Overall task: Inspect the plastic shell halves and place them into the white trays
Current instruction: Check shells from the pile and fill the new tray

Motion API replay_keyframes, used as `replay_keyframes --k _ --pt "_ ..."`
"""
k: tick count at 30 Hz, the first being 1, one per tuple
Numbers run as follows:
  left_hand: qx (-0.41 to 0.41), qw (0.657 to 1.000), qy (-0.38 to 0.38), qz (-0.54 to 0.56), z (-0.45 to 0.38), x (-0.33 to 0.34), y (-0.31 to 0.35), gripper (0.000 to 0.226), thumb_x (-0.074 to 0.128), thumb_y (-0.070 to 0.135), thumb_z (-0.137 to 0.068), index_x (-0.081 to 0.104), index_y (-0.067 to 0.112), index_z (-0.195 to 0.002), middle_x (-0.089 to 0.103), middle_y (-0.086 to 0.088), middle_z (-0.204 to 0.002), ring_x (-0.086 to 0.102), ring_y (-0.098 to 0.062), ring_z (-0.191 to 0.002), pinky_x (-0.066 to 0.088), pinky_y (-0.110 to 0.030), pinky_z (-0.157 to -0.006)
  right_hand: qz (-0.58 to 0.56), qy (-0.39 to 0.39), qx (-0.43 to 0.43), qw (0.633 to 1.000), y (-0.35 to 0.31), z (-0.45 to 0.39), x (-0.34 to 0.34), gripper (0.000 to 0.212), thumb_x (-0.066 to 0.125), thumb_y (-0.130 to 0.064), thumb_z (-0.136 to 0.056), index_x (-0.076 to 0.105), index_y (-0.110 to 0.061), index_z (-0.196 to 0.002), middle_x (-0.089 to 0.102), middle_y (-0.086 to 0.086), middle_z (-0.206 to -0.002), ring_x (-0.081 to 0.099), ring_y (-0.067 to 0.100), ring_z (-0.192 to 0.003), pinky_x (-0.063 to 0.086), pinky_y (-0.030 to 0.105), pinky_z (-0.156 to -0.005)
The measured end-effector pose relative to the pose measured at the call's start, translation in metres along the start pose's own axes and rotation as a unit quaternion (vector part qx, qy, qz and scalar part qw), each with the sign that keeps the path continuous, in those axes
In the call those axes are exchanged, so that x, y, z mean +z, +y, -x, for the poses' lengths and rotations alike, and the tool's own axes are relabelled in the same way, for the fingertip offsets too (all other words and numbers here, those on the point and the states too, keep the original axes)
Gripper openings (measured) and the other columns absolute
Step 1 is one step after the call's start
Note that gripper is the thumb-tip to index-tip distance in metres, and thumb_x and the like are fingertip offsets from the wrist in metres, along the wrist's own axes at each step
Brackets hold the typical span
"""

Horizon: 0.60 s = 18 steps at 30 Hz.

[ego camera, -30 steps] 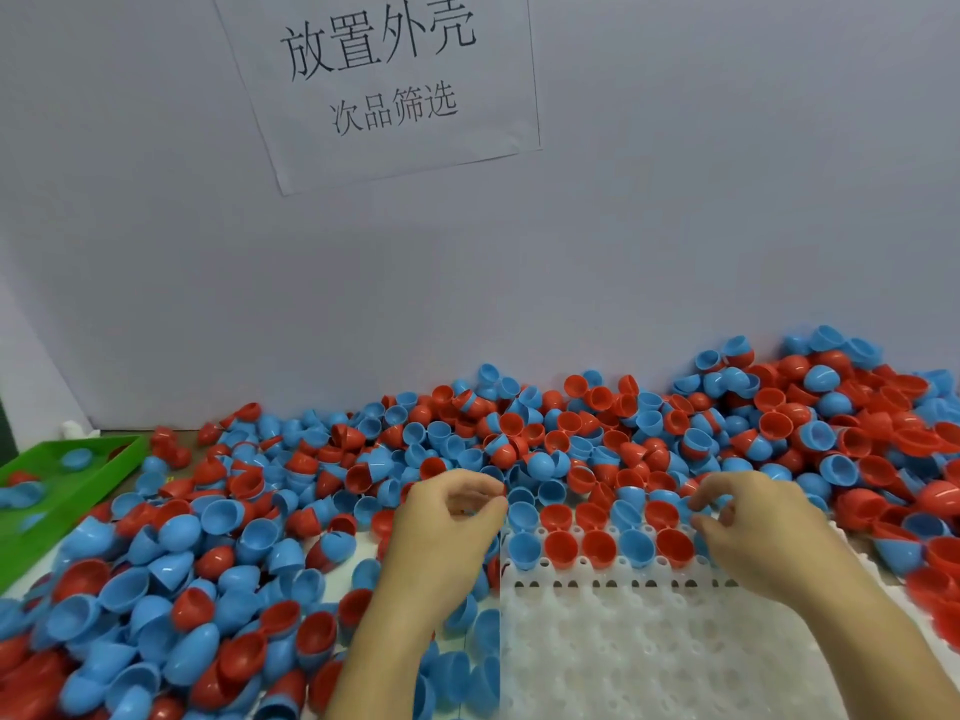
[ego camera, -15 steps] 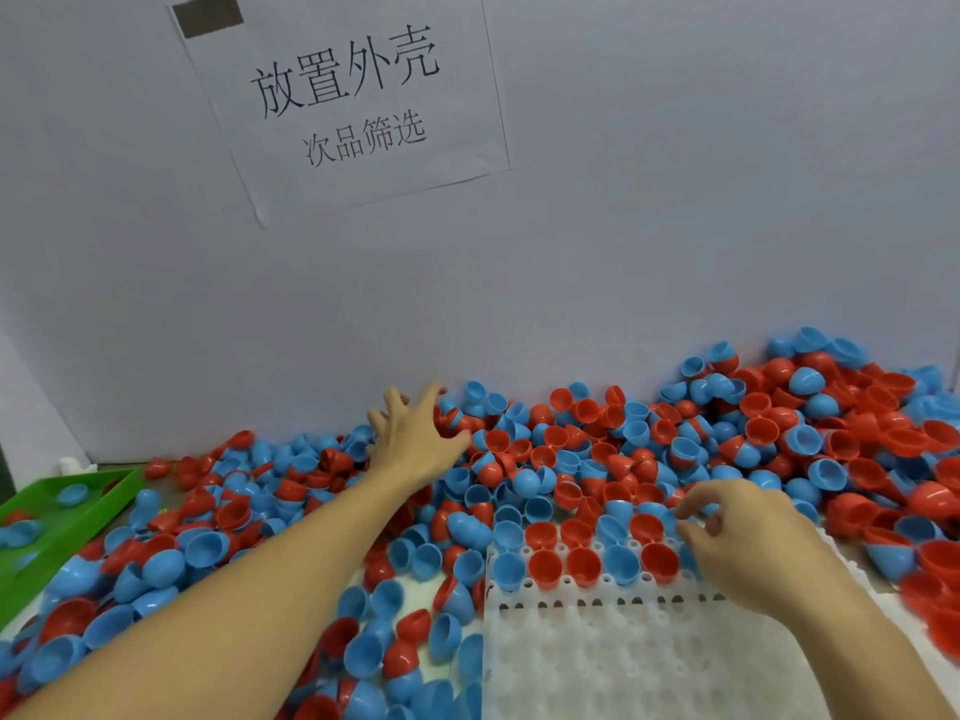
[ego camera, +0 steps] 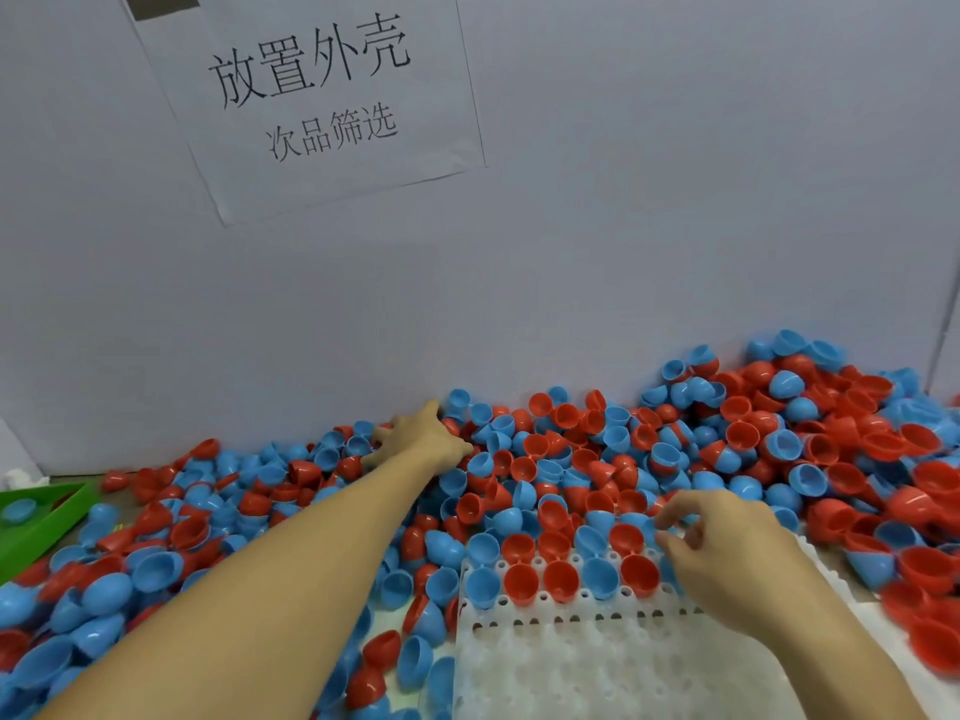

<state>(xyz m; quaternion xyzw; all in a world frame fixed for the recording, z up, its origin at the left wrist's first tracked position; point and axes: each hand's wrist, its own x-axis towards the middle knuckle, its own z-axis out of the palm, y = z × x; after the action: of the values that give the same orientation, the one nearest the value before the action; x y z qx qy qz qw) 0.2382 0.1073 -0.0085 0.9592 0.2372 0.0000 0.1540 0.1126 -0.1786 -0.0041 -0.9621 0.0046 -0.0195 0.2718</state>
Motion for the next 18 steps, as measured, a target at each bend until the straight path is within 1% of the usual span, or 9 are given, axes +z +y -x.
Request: replay_keyframes --k 2,4,6,8,10,13,16,17,18 --pt "-0.001 0.999 0.021 0.038 -0.002 -0.007 -0.008 0.064 0.075 0.045 -0.081 0.045 0.032 -0.136 0.058 -0.009 -0.131 0.050 -0.035 -0.123 0.048 -0.050 -0.100 -0.002 0.000 0.001 1.000 0.000 0.000 0.000 0.012 0.063 -0.034 -0.093 0.064 -0.036 -0.105 0.068 -0.007 -0.098 0.063 0.007 -0.074 0.059 0.035 -0.077" --pt "-0.005 0.996 0.035 0.083 -0.001 -0.014 -0.018 0.057 0.078 0.041 -0.080 0.050 0.030 -0.129 0.063 -0.005 -0.119 0.057 -0.030 -0.111 0.055 -0.042 -0.087 -0.004 0.001 0.000 1.000 0.000 0.000 0.000 0.013 0.063 -0.033 -0.093 0.065 -0.035 -0.106 0.068 -0.007 -0.095 0.064 0.009 -0.077 0.059 0.036 -0.078" --pt "-0.017 0.986 0.055 0.154 -0.001 -0.022 -0.028 0.049 0.079 0.035 -0.078 0.055 0.026 -0.121 0.062 -0.001 -0.105 0.059 -0.024 -0.094 0.050 -0.033 -0.072 -0.006 0.000 -0.001 1.000 -0.001 0.001 0.000 0.013 0.063 -0.033 -0.093 0.065 -0.034 -0.105 0.067 -0.007 -0.093 0.064 0.010 -0.078 0.059 0.036 -0.079" --pt "-0.034 0.966 0.085 0.244 -0.002 -0.030 -0.036 0.042 0.079 0.028 -0.079 0.060 0.023 -0.116 0.060 -0.001 -0.104 0.056 -0.023 -0.091 0.046 -0.031 -0.074 -0.009 0.000 -0.001 1.000 -0.001 0.001 -0.001 0.013 0.064 -0.033 -0.093 0.065 -0.033 -0.106 0.067 -0.007 -0.095 0.064 0.010 -0.080 0.059 0.036 -0.080" --pt "-0.048 0.931 0.132 0.338 -0.003 -0.040 -0.041 0.031 0.077 0.018 -0.080 0.063 0.023 -0.107 0.064 -0.006 -0.106 0.058 -0.026 -0.094 0.049 -0.032 -0.080 -0.013 -0.001 -0.001 1.000 0.000 0.001 -0.001 0.013 0.063 -0.032 -0.093 0.066 -0.032 -0.106 0.066 -0.006 -0.096 0.064 0.012 -0.082 0.059 0.037 -0.080" --pt "-0.071 0.877 0.173 0.442 0.001 -0.054 -0.046 0.025 0.072 0.007 -0.084 0.063 0.021 -0.102 0.065 -0.011 -0.101 0.061 -0.030 -0.087 0.053 -0.035 -0.076 -0.015 -0.004 0.000 1.000 0.000 0.000 -0.002 0.013 0.063 -0.031 -0.093 0.066 -0.032 -0.106 0.066 -0.005 -0.098 0.064 0.013 -0.082 0.059 0.037 -0.080" --pt "-0.097 0.833 0.154 0.522 0.011 -0.060 -0.053 0.016 0.068 0.006 -0.089 0.063 0.018 -0.098 0.064 -0.015 -0.098 0.063 -0.033 -0.086 0.059 -0.052 -0.085 -0.015 -0.003 -0.003 1.000 0.000 0.000 -0.003 0.013 0.063 -0.032 -0.093 0.067 -0.032 -0.105 0.064 -0.006 -0.098 0.064 0.011 -0.080 0.060 0.037 -0.079" --pt "-0.106 0.820 0.142 0.544 0.018 -0.060 -0.054 0.012 0.067 0.007 -0.091 0.063 0.017 -0.096 0.063 -0.015 -0.096 0.062 -0.031 -0.084 0.060 -0.051 -0.084 -0.017 -0.003 -0.005 1.000 0.000 -0.001 -0.003 0.013 0.063 -0.031 -0.093 0.067 -0.032 -0.105 0.063 -0.007 -0.097 0.064 0.011 -0.080 0.060 0.037 -0.079" --pt "-0.116 0.809 0.128 0.562 0.027 -0.060 -0.056 0.011 0.066 0.008 -0.093 0.062 0.019 -0.093 0.062 -0.014 -0.095 0.060 -0.029 -0.080 0.061 -0.047 -0.077 -0.018 -0.003 -0.006 1.000 0.000 0.000 -0.003 0.013 0.063 -0.031 -0.093 0.068 -0.032 -0.104 0.062 -0.007 -0.096 0.063 0.011 -0.080 0.060 0.037 -0.079"
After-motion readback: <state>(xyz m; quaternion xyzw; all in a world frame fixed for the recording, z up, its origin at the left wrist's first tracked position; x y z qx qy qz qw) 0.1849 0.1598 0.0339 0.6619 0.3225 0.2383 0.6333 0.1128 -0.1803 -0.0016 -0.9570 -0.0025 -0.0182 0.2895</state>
